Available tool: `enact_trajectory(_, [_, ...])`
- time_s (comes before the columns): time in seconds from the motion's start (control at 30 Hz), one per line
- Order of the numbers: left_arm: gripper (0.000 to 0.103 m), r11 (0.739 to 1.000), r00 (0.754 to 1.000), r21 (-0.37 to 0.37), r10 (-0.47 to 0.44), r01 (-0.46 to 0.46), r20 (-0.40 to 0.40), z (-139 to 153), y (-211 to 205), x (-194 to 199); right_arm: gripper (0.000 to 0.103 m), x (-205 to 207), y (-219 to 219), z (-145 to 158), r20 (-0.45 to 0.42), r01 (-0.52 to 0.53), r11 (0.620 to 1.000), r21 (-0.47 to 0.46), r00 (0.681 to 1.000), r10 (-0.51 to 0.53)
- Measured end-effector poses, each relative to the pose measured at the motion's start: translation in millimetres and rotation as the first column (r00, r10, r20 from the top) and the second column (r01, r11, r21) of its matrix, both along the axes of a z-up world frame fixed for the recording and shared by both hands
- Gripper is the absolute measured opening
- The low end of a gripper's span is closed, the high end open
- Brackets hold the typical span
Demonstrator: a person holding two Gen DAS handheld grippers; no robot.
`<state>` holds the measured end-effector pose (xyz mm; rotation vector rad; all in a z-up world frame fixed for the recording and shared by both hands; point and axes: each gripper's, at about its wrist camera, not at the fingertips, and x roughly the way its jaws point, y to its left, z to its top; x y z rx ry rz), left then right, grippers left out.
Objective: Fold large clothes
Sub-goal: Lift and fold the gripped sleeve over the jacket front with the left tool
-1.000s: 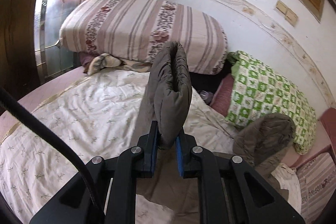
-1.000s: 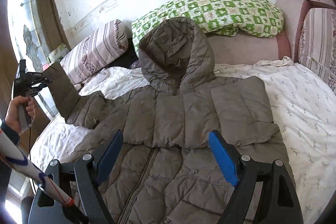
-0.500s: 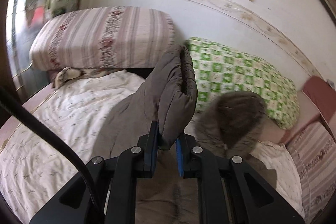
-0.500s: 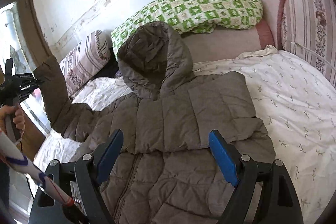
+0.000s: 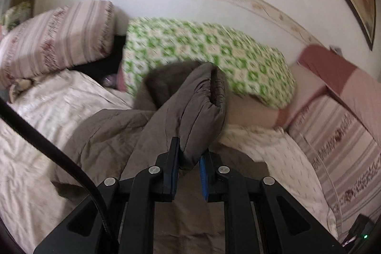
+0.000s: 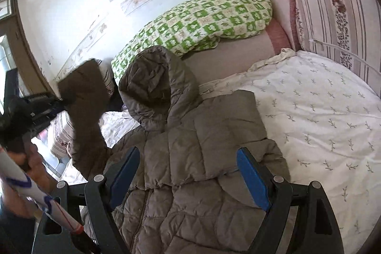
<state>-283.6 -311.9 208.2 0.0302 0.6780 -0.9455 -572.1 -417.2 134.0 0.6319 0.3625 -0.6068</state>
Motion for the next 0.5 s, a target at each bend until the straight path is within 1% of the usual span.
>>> enact_trajectory(0.2, [0.014,0.994,0.996,0.078,-0.069,0.073,-0.049,-48,-43,-32,0.087,-13,-9,4,0.022,0.024,1.000,0.006,0.999,-0.024])
enact_trajectory(0.37, [0.015,0.981,0.992,0.158,-0.103,0.114,-0.079,-90,-61,-48,0.087,-15,-16,1,0.023,0.029,0.999,0.020,0.999,-0.029])
enact_trajectory(0.4, [0.019,0.977,0.989,0.173,-0.114,0.128,-0.089,-97,-64,-50,0.087,-14,-17,0,0.016,0.030,0.999,0.020,0.999,-0.030])
enact_trajectory(0.43, [0.026,0.971,0.986,0.193,-0.124,0.144,-0.110,-104,-64,-51,0.087,-12,-19,-1,0.009,0.031,0.999,0.020,0.999,-0.031])
enact_trajectory(0.47, [0.042,0.960,0.979,0.220,-0.143,0.173,-0.145,-112,-66,-53,0.087,-11,-20,-2,0.005,0.030,0.999,0.023,1.000,-0.030])
enact_trajectory(0.5, [0.045,0.951,0.970,0.227,-0.172,0.209,-0.174,-119,-66,-56,0.087,-11,-21,-3,0.004,0.031,0.999,0.028,1.000,-0.031])
